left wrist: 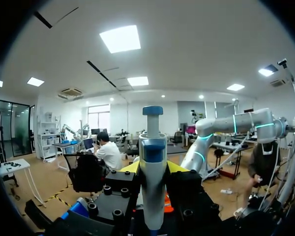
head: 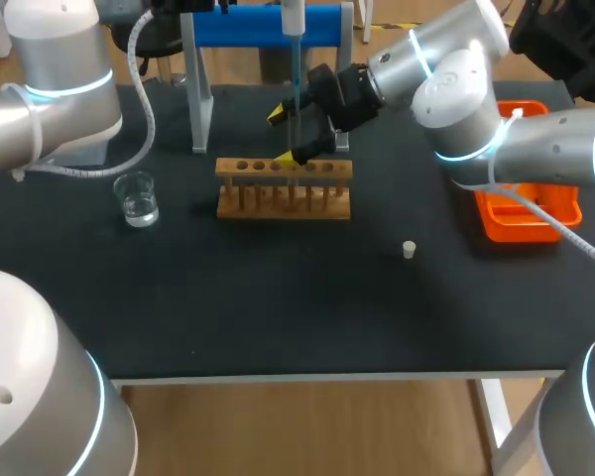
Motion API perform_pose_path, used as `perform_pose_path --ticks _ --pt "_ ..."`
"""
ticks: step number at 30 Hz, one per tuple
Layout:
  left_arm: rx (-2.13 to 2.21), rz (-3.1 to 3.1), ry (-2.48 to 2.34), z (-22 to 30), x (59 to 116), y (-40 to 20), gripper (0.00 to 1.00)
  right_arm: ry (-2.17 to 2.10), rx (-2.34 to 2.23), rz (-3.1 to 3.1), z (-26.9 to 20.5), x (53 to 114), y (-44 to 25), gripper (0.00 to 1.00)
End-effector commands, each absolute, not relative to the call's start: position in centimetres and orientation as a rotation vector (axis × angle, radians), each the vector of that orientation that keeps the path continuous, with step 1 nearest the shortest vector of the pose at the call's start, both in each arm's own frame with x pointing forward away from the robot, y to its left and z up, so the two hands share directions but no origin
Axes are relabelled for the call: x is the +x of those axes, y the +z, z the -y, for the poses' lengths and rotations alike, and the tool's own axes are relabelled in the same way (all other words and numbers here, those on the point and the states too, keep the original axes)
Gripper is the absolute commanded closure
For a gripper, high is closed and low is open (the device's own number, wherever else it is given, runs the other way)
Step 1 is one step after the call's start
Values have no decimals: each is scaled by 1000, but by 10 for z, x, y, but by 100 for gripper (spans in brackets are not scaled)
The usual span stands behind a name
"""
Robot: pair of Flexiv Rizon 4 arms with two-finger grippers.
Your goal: Invert the test tube, pick up the pipette, mount the tip to pipette, aspirate from beaker and dispense into the tube, eject the tip, return the pipette, and cap with the stopper.
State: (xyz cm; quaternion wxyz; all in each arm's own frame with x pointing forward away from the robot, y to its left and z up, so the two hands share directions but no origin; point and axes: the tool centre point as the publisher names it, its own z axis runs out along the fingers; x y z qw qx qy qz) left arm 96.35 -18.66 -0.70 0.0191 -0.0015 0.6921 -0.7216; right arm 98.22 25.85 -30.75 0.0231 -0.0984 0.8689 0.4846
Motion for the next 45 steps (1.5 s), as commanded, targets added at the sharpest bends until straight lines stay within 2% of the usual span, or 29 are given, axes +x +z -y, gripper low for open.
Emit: perform_pose_path --ticks 1,25,45 --pt "-8 -2145 -2242 186 962 -12 100 1501 -312 -2696 -258 985 -307 0" --pt "38 -2143 -2206 186 959 6 100 1501 -312 -2696 -258 985 -307 0" --pt "29 -2151 -2214 186 963 -5 100 1501 -312 -2696 -258 985 -307 0"
